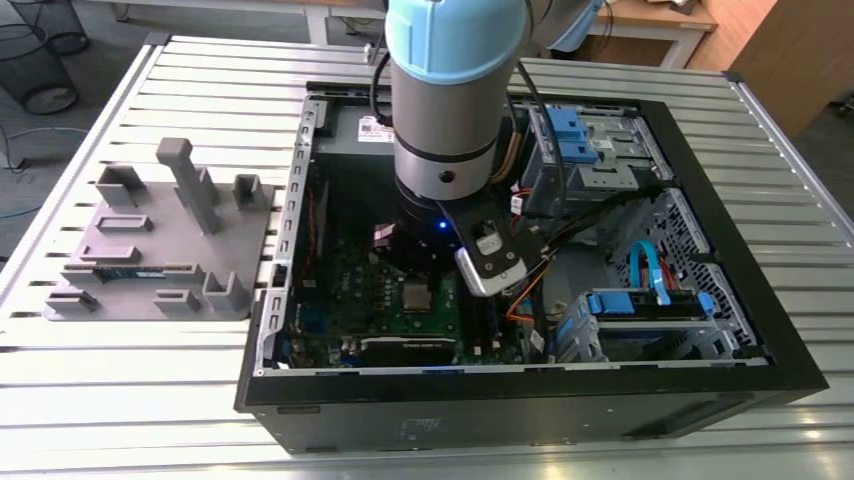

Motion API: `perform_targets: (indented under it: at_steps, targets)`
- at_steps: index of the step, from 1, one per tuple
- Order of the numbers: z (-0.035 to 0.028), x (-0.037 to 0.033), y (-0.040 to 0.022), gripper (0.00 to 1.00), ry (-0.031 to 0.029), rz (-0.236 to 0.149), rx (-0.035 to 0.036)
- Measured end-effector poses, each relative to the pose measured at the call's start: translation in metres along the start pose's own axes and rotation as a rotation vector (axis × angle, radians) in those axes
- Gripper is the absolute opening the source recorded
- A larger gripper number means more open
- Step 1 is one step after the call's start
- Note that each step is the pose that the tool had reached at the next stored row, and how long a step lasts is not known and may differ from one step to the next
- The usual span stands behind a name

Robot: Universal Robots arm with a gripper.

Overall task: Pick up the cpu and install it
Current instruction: 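Close the cpu cover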

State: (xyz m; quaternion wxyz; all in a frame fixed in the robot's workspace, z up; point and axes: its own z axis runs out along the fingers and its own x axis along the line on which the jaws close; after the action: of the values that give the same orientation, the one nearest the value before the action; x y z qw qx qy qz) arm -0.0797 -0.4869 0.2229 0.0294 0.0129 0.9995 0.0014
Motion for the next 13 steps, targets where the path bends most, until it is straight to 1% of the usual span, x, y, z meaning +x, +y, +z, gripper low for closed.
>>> perform_targets:
  at_steps: [3, 10, 13]
  targets:
    - [-0.0028, -0.0002, 0.0000, 0.11, -0.0001, 0.000, -0.0002]
    - [-0.0030, -0.0002, 0.0000, 0.11, -0.0001, -0.002, -0.0003]
    - [-0.0029, -0.0003, 0.0000, 0.11, 0.0000, -0.028, -0.0017]
